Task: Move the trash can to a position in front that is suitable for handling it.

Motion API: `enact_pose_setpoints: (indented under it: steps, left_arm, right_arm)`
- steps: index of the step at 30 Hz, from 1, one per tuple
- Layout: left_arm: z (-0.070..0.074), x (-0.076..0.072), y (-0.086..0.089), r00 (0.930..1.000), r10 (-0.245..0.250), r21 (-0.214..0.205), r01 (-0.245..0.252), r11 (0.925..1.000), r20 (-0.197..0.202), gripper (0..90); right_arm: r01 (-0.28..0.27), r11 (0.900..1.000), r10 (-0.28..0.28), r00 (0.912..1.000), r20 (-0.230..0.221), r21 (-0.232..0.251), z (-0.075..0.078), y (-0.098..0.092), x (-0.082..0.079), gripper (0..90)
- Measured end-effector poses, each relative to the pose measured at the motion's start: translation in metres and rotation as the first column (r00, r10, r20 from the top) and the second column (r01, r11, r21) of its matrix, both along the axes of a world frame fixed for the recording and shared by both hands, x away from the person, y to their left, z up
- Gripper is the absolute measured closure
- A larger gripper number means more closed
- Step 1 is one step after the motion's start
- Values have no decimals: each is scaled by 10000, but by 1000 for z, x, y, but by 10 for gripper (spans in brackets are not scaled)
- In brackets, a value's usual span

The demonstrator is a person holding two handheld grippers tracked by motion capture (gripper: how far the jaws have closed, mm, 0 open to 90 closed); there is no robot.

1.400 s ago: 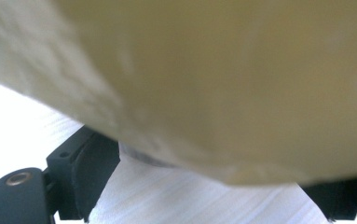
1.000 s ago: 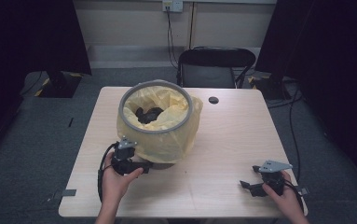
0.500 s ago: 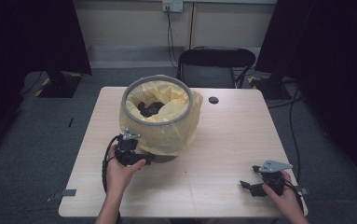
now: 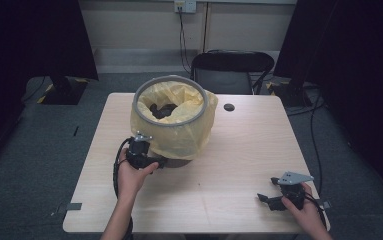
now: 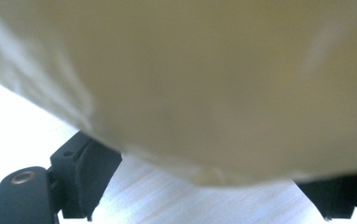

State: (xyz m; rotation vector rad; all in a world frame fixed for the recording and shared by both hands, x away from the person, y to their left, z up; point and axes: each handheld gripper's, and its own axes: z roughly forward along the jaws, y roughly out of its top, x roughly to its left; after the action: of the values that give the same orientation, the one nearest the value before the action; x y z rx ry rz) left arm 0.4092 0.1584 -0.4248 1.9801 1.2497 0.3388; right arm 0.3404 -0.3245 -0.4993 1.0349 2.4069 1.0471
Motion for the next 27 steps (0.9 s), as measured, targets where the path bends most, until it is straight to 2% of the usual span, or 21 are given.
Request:
enact_pose_setpoints:
  steps: [8, 13, 17, 23, 27]
  left_arm:
    - [-1, 7, 0, 10000, 82, 128, -82, 9999, -7, 150]
    - [-1, 12, 1, 9999, 141, 57, -140, 9999, -101, 150]
    - [-2, 13, 3, 9998, 209, -3, -209, 9998, 8, 153]
    - [-3, 7, 7, 9995, -279, 68, 280, 9996, -148, 150]
    - [-3, 3, 11, 9980, -531, -46, 530, 9986, -328, 144]
  right_arm:
    - [0, 10000, 0, 10000, -4, 4, 0, 0, 0, 140]
    - [-2, 10000, 2, 10000, -2, 5, 0, 0, 0, 139]
    - [-6, 10000, 6, 10000, 14, 1, 0, 0, 0, 138]
    - [-9, 10000, 9, 10000, 15, 3, 0, 0, 0, 138]
    - [-1, 10000, 1, 10000, 1, 6, 0, 0, 0, 138]
